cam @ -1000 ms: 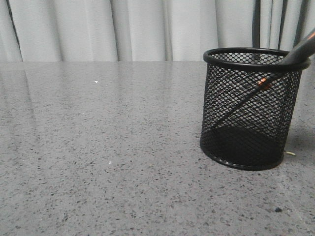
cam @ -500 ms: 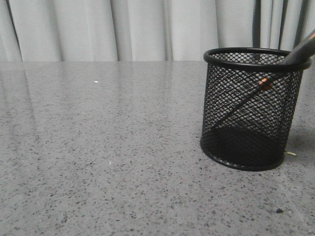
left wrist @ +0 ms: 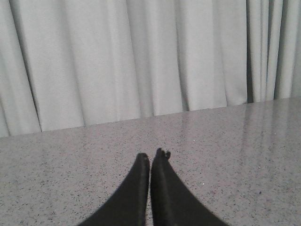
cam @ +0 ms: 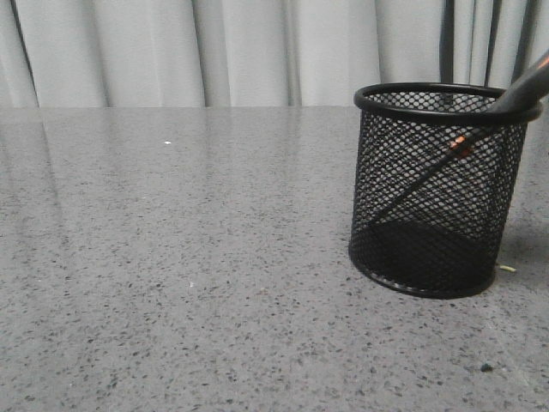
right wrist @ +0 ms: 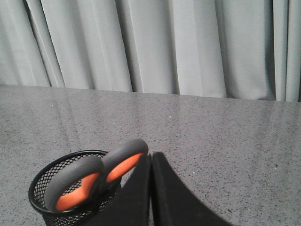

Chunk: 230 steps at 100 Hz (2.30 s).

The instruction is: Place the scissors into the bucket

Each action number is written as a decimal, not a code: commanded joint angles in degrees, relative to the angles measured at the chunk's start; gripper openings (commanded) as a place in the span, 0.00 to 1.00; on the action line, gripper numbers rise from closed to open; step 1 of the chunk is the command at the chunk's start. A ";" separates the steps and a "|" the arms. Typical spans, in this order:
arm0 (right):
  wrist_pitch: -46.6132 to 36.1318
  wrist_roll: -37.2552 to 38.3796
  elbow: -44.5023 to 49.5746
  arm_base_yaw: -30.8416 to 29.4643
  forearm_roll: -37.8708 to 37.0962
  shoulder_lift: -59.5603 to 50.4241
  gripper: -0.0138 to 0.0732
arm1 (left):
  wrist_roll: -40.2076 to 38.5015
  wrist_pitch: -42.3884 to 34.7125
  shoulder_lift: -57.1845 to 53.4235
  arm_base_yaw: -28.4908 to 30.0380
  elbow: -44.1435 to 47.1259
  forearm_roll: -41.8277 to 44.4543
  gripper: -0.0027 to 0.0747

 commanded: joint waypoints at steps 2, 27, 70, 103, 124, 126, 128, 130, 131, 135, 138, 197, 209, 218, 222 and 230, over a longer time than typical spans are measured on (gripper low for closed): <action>-4.96 -0.48 -1.63 0.06 -0.61 0.71 0.09 | -0.53 -3.79 -0.19 0.13 -1.51 -1.00 0.01; -4.96 -0.48 -1.63 0.06 -0.61 0.71 0.09 | -0.53 -3.79 -0.19 0.13 -1.30 3.69 0.01; -4.96 -0.48 -1.63 0.06 -0.61 0.71 0.09 | -36.61 -5.98 -1.66 8.20 10.58 33.86 0.01; -4.96 -0.48 -1.63 0.06 -0.61 0.71 0.09 | -36.72 -4.45 -1.66 10.25 11.09 30.10 0.01; -4.96 -0.48 -1.63 0.06 -0.61 0.71 0.09 | -36.72 -4.25 -1.66 10.25 11.09 29.80 0.01; -4.96 -0.48 -1.63 0.06 -0.61 0.71 0.09 | -36.72 -4.25 -1.66 10.25 11.09 29.80 0.01; -4.96 -0.48 -1.63 0.06 -0.61 0.71 0.09 | -36.72 -4.25 -1.66 10.25 11.09 29.80 0.01; -4.96 -0.48 -1.63 0.06 -0.61 0.71 0.09 | -36.72 -4.25 -1.66 10.25 11.09 29.80 0.01; -4.96 -0.48 -1.63 0.06 -0.61 0.71 0.09 | -36.72 -4.25 -1.66 10.25 11.09 29.80 0.01; -4.96 -0.48 -1.63 0.06 -0.61 0.71 0.09 | -36.72 -4.25 -1.66 10.25 11.09 29.80 0.01; -4.96 -0.48 -1.63 0.06 -0.61 0.71 0.09 | -36.72 -4.25 -1.66 10.25 11.09 29.80 0.01; -4.37 -0.48 -1.12 0.06 -3.37 0.71 0.09 | -36.72 -4.25 -1.66 10.25 11.09 29.80 0.01; -6.90 -0.48 1.17 -1.53 -5.82 0.71 0.09 | -36.72 -4.25 -1.66 10.25 11.09 29.80 0.01; -7.37 -0.48 3.85 -6.73 -5.66 0.51 0.09 | -36.72 -4.25 -1.66 10.25 11.09 29.80 0.01; -7.42 -0.48 4.94 -9.50 -5.66 0.35 0.09 | -36.72 -4.25 -1.66 10.25 11.09 29.80 0.01; -8.06 -0.48 7.78 -13.63 -5.85 -1.38 0.09 | -36.72 -4.25 -1.66 10.25 11.09 29.80 0.01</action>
